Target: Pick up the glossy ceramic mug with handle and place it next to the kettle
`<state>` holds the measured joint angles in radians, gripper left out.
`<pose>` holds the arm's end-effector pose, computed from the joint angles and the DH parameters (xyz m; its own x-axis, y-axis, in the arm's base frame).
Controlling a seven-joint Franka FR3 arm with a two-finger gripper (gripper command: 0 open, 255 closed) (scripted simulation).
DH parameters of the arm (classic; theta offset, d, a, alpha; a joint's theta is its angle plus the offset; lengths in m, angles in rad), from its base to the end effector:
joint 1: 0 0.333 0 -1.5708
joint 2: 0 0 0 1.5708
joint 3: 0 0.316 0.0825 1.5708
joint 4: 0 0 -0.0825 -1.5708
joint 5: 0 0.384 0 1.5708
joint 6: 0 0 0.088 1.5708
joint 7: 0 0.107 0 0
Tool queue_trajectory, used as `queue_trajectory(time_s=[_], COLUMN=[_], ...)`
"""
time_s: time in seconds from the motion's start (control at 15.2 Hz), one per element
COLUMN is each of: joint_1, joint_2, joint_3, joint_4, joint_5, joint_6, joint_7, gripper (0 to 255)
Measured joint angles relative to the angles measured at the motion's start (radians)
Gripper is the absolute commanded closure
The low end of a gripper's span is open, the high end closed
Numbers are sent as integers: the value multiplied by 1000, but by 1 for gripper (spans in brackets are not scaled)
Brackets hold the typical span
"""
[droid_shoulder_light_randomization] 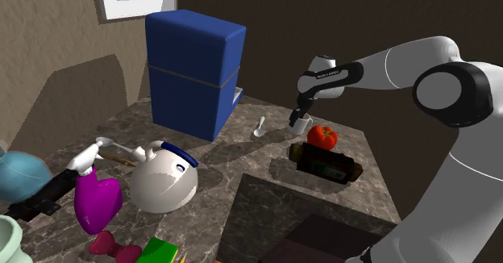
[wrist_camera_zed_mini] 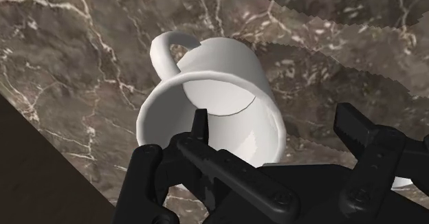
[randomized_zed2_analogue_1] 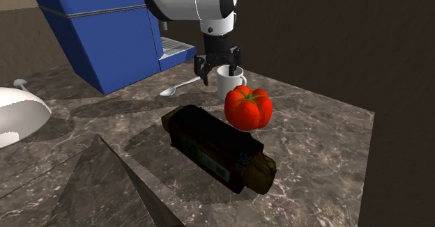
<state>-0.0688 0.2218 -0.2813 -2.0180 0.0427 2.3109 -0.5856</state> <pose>0.5634 -0.1993 0.3542 0.9749 0.2167 0.0520 0.2130 -0.9747 0.0673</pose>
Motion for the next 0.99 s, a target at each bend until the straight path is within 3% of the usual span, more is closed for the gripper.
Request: queue_trajectory(time_s=[0.13, 0.2, 0.99], joint_1=[0, 0, 1], joint_2=[0, 0, -8], joint_3=[0, 0, -1], joint_4=[0, 0, 6], joint_5=[0, 0, -3], joint_6=[0, 0, -13], joint_7=[0, 0, 2], gripper=[0, 255, 255])
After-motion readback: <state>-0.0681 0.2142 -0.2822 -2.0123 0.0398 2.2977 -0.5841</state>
